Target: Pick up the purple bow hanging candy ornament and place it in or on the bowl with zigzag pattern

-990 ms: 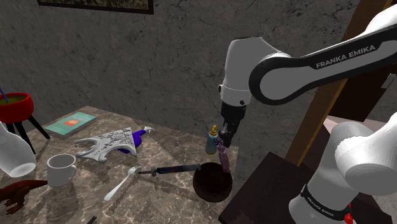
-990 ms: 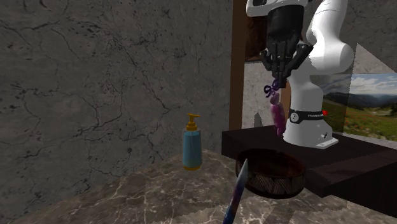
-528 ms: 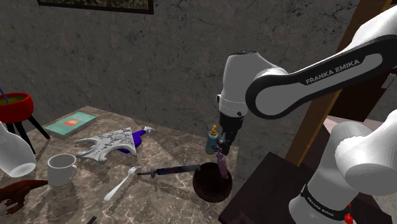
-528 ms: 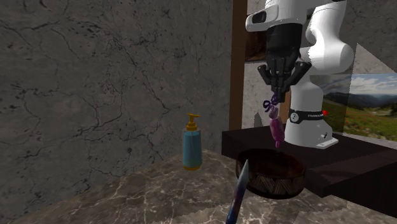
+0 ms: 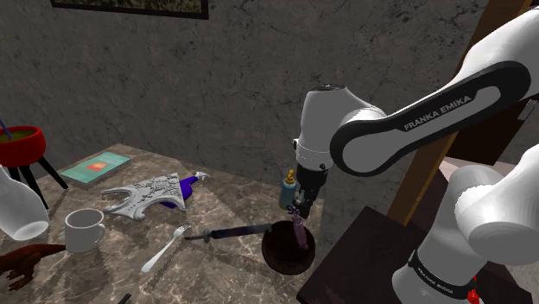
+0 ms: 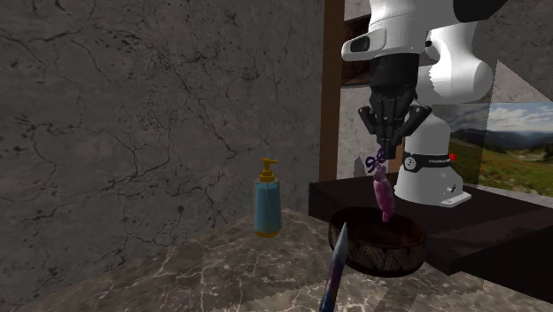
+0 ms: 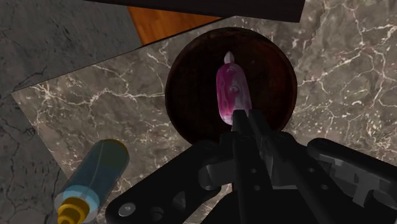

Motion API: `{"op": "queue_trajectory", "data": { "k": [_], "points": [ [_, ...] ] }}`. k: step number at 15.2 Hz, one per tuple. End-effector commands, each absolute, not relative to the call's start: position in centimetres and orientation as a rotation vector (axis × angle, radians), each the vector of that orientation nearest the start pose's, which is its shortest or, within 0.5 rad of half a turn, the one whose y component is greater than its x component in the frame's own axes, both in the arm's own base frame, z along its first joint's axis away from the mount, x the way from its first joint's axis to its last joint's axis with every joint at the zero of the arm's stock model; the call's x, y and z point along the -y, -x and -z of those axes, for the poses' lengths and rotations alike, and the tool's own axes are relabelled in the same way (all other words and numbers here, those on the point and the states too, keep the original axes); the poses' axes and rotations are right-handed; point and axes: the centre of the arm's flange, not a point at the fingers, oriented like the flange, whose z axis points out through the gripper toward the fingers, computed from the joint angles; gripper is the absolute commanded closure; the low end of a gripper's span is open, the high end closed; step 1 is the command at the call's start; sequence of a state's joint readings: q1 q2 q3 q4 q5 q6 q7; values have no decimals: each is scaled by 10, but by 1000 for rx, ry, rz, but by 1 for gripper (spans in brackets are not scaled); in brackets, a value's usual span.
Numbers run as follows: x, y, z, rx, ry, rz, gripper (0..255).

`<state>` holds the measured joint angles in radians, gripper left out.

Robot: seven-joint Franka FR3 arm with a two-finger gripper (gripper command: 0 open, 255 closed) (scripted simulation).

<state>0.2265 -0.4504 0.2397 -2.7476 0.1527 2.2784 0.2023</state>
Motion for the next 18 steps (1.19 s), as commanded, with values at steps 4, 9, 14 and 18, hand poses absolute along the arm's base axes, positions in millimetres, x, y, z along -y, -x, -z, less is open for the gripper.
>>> {"op": "queue_trajectory", "data": {
  "k": [4, 9, 14, 18],
  "points": [
    [-161, -328, -347, 217, 3131, -42, 255],
    [-161, -328, -347, 217, 3131, -42, 0],
    [-161, -329, -397, 217, 3131, -42, 0],
    [-161, -329, -397, 217, 3131, -42, 0]
  ]
}}
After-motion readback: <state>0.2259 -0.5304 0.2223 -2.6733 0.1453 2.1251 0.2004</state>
